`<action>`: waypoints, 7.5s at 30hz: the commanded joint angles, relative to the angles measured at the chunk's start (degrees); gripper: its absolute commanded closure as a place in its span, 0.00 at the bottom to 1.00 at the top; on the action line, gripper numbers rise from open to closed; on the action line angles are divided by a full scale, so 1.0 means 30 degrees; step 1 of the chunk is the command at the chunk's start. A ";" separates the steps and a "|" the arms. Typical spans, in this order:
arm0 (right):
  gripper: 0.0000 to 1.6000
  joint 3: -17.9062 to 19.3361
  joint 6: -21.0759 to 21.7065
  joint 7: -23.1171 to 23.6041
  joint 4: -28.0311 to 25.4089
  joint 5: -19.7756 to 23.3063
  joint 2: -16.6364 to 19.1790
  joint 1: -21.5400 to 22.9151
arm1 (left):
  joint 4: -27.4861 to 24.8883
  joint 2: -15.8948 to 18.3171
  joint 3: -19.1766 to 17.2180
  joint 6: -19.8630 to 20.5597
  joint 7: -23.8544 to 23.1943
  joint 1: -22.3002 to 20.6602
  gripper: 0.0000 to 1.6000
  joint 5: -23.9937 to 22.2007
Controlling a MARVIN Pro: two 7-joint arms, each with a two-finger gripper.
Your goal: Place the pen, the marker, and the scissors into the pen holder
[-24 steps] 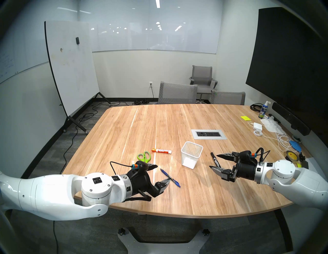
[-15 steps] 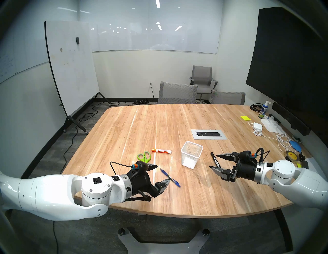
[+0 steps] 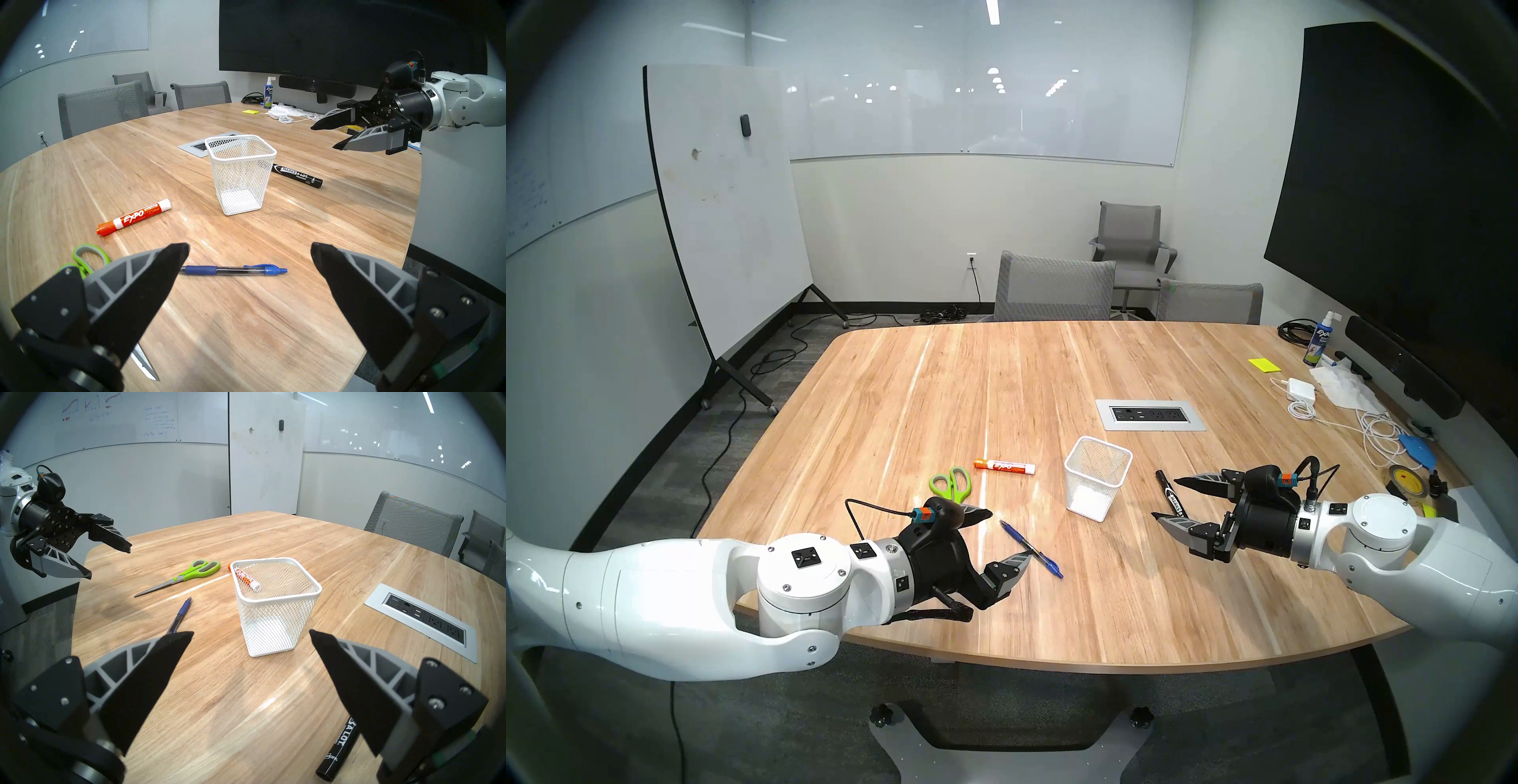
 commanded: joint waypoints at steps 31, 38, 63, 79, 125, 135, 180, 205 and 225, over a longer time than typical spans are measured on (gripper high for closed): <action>0.00 0.0143 0.0667 0.0293 0.0239 0.0280 -0.0093 0.0528 | -0.0122 0.0000 -0.0144 -0.0057 -0.0011 -0.0154 0.00 -0.0031; 0.00 0.0373 0.1428 -0.0257 0.0190 0.0159 -0.0182 0.0896 | -0.0121 -0.0002 -0.0139 -0.0059 -0.0009 -0.0157 0.00 -0.0028; 0.00 -0.0546 0.8598 -0.4898 0.0490 -0.2576 -0.3966 0.4434 | -0.0117 -0.0005 -0.0127 -0.0062 -0.0004 -0.0164 0.00 -0.0025; 0.00 -0.2094 1.1130 -0.5928 0.3524 -0.4629 -0.6876 0.7165 | -0.0115 -0.0007 -0.0121 -0.0064 -0.0001 -0.0168 0.00 -0.0023; 0.36 -0.3186 1.6113 -0.4270 0.8750 -0.5987 -1.0185 1.0716 | -0.0121 -0.0002 -0.0117 -0.0065 -0.0005 -0.0178 0.00 -0.0034; 0.58 -0.3209 1.6196 -0.4231 0.9074 -0.6351 -1.0414 1.0716 | -0.0123 -0.0001 -0.0117 -0.0065 -0.0006 -0.0179 0.00 -0.0036; 1.00 0.4439 0.9008 0.0795 0.4967 -0.0239 -0.6438 0.3474 | 0.0261 -0.0551 -0.0357 0.0171 -0.0156 -0.0526 0.00 -0.0610; 1.00 0.5719 0.6349 0.5631 0.6585 0.1022 -0.6622 0.2632 | 0.0532 -0.2366 -0.1523 0.0640 -0.1596 -0.1737 0.00 -0.2417; 1.00 0.6328 0.4889 0.8728 0.7011 0.1464 -0.6476 0.1949 | 0.3482 -0.4686 -0.2404 0.1273 -0.2662 -0.2568 0.00 -0.3921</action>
